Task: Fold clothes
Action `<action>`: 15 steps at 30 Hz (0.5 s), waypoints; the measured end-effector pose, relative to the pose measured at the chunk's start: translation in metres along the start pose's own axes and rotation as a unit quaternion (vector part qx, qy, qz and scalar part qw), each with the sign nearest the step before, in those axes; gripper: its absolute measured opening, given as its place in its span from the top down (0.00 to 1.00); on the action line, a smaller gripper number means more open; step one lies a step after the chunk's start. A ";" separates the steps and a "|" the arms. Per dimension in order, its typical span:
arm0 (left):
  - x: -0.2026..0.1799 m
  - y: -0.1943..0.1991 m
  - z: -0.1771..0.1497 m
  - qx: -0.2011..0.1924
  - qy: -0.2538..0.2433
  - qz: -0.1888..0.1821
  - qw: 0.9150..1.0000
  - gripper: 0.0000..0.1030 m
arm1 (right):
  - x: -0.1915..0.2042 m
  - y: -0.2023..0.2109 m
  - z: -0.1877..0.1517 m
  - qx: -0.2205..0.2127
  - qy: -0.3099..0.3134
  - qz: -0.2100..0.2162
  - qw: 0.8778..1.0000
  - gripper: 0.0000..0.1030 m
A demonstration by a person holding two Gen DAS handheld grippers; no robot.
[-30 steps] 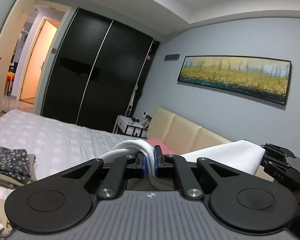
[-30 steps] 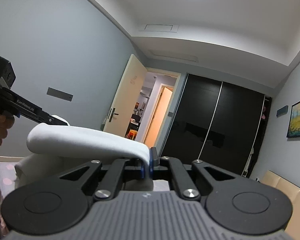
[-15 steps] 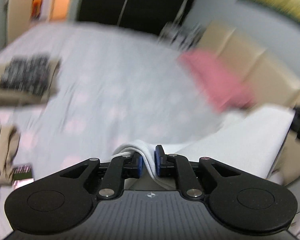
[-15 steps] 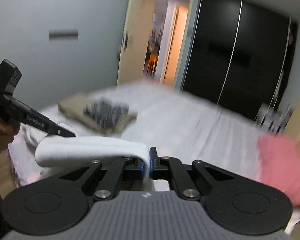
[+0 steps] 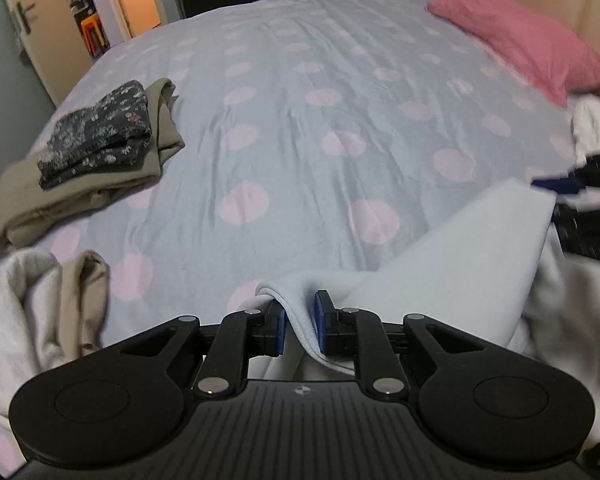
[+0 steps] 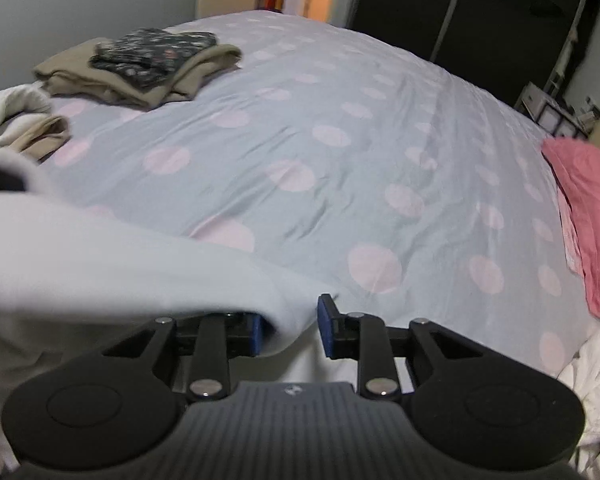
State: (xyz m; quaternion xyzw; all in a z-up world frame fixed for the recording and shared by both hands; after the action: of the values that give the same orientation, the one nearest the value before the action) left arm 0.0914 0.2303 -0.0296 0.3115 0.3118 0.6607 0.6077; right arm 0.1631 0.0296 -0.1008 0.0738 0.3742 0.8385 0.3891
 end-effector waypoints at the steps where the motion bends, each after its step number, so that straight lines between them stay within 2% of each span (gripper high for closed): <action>1: -0.001 0.002 0.002 -0.003 0.013 -0.008 1.000 0.86 | 0.000 0.014 0.000 -0.012 0.008 0.011 1.000 0.69; 3: -0.001 0.008 0.006 -0.011 0.036 -0.020 0.999 0.86 | 0.006 0.029 0.002 -0.025 0.021 0.038 0.999 0.64; 4: -0.002 0.013 0.010 -0.026 0.041 -0.019 0.999 0.86 | 0.009 0.037 0.001 -0.027 0.028 0.049 0.998 0.60; 5: -0.003 0.022 0.014 -0.048 0.041 -0.011 0.998 0.85 | 0.013 0.044 -0.001 -0.029 0.034 0.060 0.997 0.60; 8: -0.007 0.054 0.026 -0.136 0.028 0.035 0.990 0.64 | 0.019 0.049 -0.009 -0.012 0.044 0.071 0.996 0.60; 9: -0.010 0.067 0.029 -0.164 0.024 0.040 0.985 0.53 | 0.021 0.050 -0.012 -0.005 0.047 0.073 0.996 0.60; 10: -0.015 0.078 0.031 -0.187 0.017 0.034 0.982 0.49 | 0.023 0.049 -0.015 0.004 0.050 0.076 0.996 0.60; 12: -0.033 0.093 0.029 -0.205 -0.010 -0.016 0.979 0.49 | 0.028 0.043 -0.023 0.028 0.058 0.085 0.994 0.60; 13: -0.046 0.097 0.023 -0.205 -0.040 -0.042 0.977 0.49 | 0.032 0.040 -0.028 0.040 0.064 0.091 0.993 0.60; 15: -0.074 0.097 0.007 -0.210 -0.122 -0.053 0.969 0.49 | 0.039 0.037 -0.035 0.053 0.083 0.104 0.990 0.59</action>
State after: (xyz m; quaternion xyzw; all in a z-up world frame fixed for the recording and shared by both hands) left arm 0.0427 0.1501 0.0493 0.2386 0.1057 0.6353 0.7268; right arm 0.0998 0.0217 -0.1073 0.0632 0.4388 0.8568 0.2632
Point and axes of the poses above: each gripper's, at about its wrist camera, not at the fingertips, and y roughly against the way its jaws point, x to its left, z to its top, the point moved 5 cm from there along -y, roughly the way its jaws point, and after that the axes turned 5 degrees about -x, right-handed, at the moved point
